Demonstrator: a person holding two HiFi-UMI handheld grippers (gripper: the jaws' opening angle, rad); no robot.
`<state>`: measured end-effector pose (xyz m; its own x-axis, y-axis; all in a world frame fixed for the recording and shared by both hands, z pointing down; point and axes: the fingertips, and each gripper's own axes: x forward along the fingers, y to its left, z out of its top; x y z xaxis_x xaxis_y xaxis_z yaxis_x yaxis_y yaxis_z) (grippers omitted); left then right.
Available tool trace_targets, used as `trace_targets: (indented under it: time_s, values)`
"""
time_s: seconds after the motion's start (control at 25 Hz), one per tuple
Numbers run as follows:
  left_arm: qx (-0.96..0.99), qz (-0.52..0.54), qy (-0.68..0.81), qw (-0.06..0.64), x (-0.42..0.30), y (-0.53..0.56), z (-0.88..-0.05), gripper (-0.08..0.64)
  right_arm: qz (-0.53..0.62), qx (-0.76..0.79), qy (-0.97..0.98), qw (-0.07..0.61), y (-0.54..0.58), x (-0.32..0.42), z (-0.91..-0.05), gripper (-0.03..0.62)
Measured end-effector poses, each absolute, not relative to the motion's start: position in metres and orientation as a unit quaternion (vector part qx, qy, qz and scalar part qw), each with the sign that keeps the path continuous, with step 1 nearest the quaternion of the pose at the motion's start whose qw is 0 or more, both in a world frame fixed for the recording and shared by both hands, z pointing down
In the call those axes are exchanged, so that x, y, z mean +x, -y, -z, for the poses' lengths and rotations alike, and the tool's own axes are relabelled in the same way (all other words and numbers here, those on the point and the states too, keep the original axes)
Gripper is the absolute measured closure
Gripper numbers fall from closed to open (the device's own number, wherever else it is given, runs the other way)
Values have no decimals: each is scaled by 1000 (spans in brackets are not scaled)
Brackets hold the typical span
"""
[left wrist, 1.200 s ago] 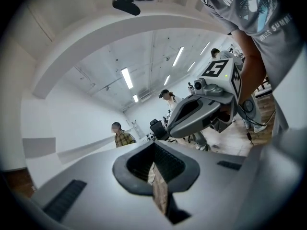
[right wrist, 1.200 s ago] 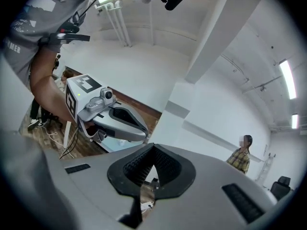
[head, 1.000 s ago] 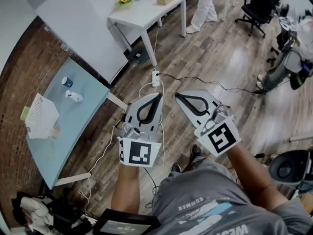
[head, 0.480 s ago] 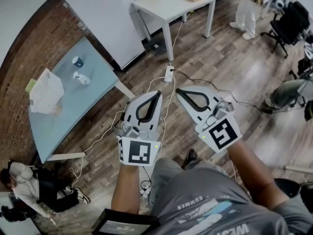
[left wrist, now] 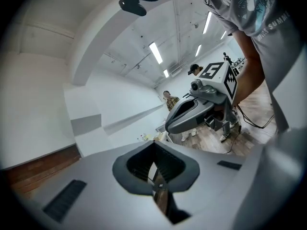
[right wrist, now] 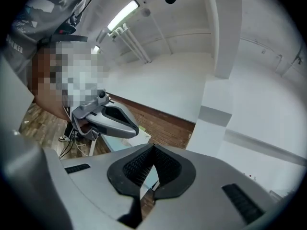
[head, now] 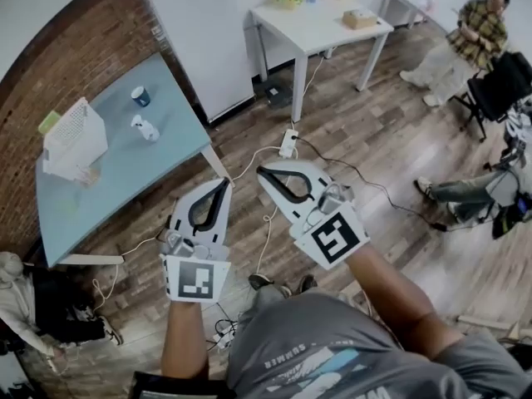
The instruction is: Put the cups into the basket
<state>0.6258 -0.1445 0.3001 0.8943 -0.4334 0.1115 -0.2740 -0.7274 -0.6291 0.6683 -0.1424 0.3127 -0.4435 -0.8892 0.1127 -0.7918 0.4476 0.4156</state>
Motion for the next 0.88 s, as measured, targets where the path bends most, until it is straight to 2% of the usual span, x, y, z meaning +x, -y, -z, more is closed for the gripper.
trace_targets:
  time_s: [0.16, 0.36, 0.6, 0.76, 0.88]
  values:
    - [-912, 135, -225, 314, 586, 174, -299, 563, 176, 482, 846, 148, 178, 633, -303, 583]
    - [-908, 169, -275, 269, 519, 204, -316, 563, 205, 446, 860, 138, 207, 578, -306, 583]
    - [-892, 150, -347, 247, 492, 250, -298, 563, 198, 380, 897, 112, 259, 547, -293, 583]
    - [-874, 179, -386, 233, 460, 289, -323, 563, 178, 342, 918, 93, 302, 520, -299, 583]
    - [-853, 167, -433, 239, 452, 323, -300, 563, 179, 291, 934, 102, 335, 500, -309, 583]
